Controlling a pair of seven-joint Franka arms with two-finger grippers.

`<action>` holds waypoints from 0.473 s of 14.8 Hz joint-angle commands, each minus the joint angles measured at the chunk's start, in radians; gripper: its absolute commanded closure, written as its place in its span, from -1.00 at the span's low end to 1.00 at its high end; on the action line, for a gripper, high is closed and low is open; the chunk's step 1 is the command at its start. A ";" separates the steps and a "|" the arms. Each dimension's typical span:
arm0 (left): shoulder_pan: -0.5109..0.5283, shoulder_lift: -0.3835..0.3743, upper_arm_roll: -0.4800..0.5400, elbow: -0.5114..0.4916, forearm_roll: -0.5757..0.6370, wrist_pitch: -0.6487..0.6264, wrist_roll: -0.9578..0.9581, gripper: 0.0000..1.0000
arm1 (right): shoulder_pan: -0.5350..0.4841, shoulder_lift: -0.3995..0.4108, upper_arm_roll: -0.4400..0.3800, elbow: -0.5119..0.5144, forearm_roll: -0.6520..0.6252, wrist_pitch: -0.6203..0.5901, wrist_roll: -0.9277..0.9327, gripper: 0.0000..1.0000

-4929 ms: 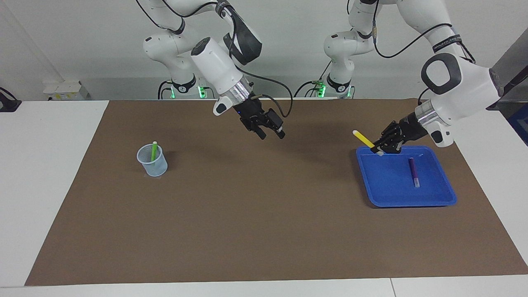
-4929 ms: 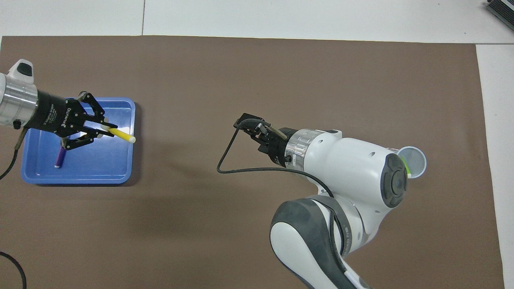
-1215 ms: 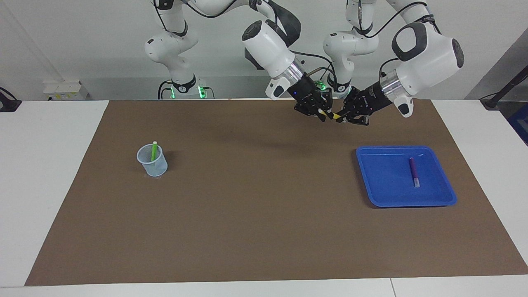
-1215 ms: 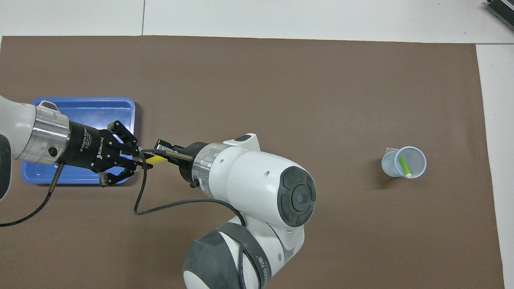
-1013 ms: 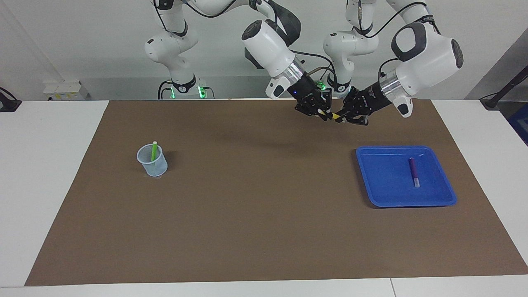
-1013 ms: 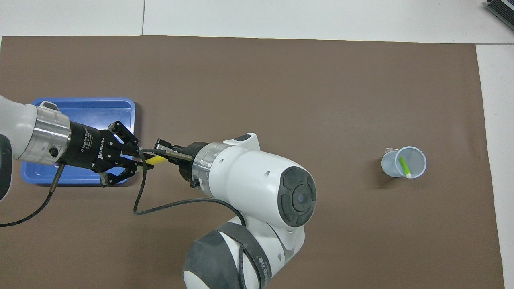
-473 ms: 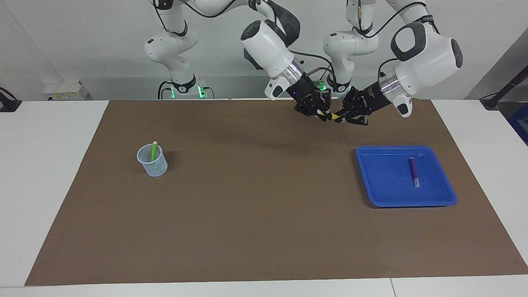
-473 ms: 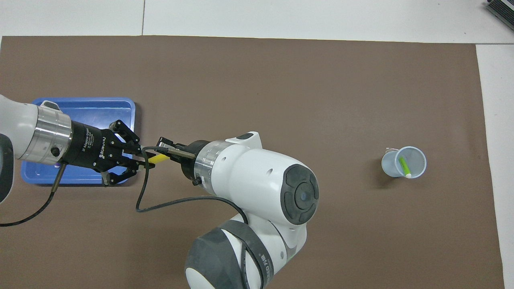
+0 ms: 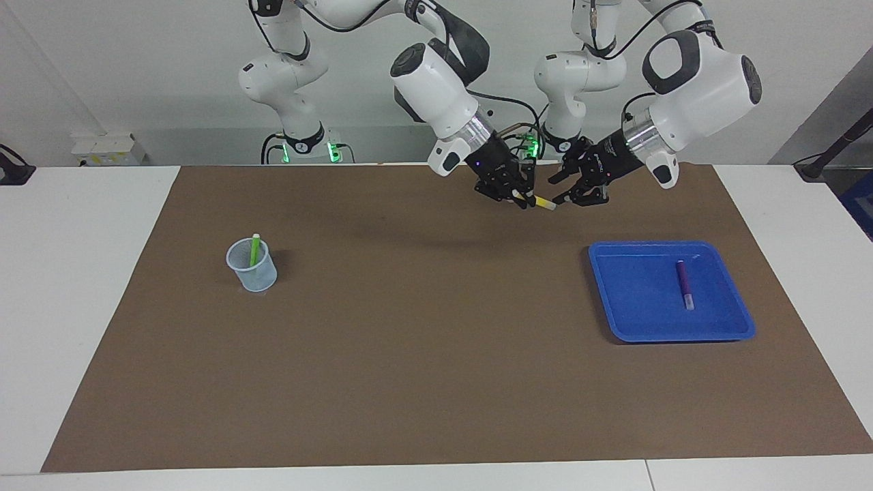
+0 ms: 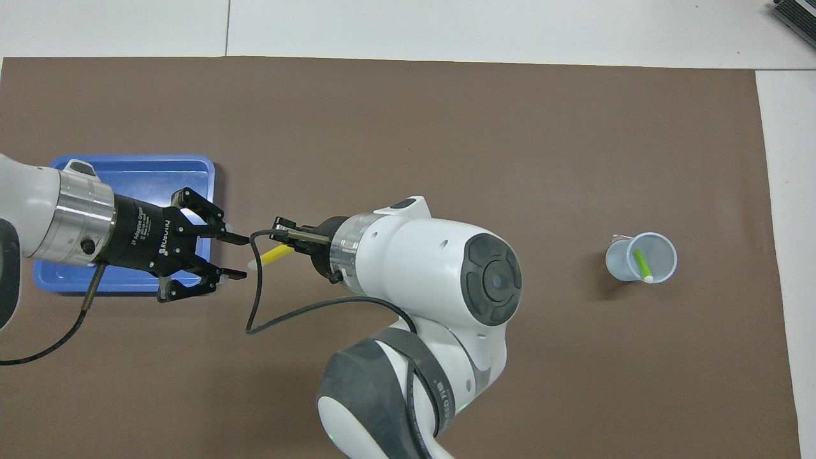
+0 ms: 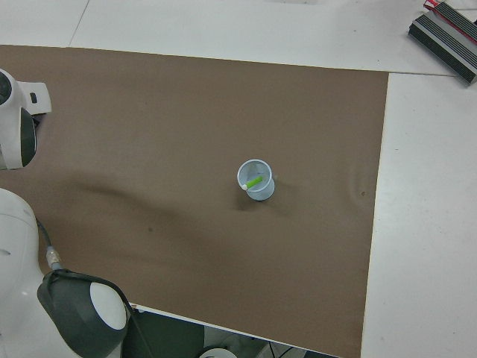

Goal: Transfer and insert pens with both arms
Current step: 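Carry the yellow pen with the right gripper to the clear cup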

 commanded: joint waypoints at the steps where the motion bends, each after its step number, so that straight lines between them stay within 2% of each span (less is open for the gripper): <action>1: -0.016 -0.067 0.014 -0.083 0.008 0.000 0.245 0.05 | -0.080 -0.062 0.007 -0.055 -0.019 -0.109 -0.127 1.00; 4: -0.022 -0.085 0.014 -0.114 0.125 -0.031 0.619 0.05 | -0.171 -0.125 0.007 -0.118 -0.085 -0.239 -0.288 1.00; 7: -0.006 -0.085 0.015 -0.114 0.221 -0.048 0.964 0.04 | -0.296 -0.192 0.009 -0.152 -0.212 -0.458 -0.509 1.00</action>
